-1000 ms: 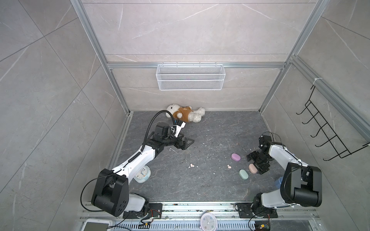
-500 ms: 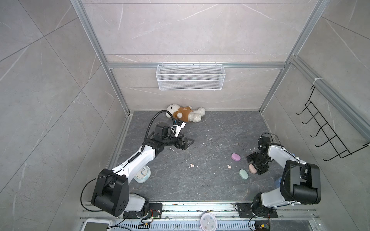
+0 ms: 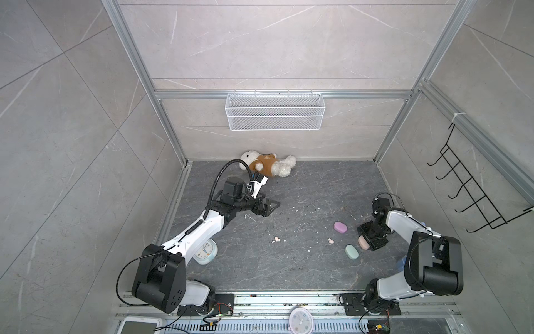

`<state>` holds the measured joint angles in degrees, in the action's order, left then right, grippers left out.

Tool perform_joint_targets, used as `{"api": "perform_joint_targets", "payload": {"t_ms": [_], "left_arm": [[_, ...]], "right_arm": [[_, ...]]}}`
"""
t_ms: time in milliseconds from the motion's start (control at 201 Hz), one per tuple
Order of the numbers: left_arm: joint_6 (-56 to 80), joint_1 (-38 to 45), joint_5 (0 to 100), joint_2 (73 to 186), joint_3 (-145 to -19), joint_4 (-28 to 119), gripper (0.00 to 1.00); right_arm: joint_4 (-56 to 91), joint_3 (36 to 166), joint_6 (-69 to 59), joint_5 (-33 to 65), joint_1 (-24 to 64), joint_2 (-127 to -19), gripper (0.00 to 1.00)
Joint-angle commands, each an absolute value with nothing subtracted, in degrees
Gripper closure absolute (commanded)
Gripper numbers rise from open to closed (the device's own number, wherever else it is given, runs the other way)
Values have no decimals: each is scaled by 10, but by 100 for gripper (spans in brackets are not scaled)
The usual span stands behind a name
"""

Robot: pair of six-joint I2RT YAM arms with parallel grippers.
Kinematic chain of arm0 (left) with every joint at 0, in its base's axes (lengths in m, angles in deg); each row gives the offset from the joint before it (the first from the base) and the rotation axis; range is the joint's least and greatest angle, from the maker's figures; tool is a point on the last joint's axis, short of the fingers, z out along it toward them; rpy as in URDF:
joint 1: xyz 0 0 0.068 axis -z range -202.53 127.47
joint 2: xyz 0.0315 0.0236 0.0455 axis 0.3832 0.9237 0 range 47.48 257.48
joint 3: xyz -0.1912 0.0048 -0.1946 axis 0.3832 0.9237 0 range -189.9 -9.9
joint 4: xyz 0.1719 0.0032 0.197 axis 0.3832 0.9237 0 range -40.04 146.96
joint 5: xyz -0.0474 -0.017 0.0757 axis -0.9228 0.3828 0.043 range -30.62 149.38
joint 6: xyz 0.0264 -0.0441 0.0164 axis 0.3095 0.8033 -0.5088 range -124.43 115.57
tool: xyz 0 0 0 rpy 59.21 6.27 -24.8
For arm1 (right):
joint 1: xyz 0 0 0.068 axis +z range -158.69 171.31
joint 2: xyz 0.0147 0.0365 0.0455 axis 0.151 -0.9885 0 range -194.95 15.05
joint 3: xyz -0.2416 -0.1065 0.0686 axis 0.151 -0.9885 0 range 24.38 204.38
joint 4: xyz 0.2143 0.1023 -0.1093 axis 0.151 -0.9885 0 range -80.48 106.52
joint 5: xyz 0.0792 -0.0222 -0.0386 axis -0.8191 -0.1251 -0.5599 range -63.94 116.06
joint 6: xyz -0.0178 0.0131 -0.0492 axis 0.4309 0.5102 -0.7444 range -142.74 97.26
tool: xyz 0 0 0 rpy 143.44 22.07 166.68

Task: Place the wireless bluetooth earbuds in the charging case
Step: 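Close the right gripper on the peach case and lift it, then carry the peach case with the right gripper toward the left gripper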

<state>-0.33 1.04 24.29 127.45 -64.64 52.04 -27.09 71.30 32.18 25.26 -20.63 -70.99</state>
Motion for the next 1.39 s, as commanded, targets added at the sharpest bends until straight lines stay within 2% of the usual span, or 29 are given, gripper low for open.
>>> {"api": "perform_joint_targets", "payload": {"t_ms": [0,349,612,851,986,1389], "left_arm": [[-7,8,230,1263,-647,506,0],[-4,8,209,1263,-652,500,0],[-26,21,170,1262,-666,525,0],[-79,42,136,1248,-681,595,0],[-111,61,143,1232,-676,626,0],[-243,129,85,1216,-686,702,0]], "right_arm": [[-272,706,329,257,-205,-703,38],[-307,723,305,215,-198,-644,41],[-328,752,277,145,-150,-596,41],[-325,794,258,94,-70,-550,40],[-294,802,243,32,-30,-530,40],[-227,883,187,-93,139,-543,40]]}}
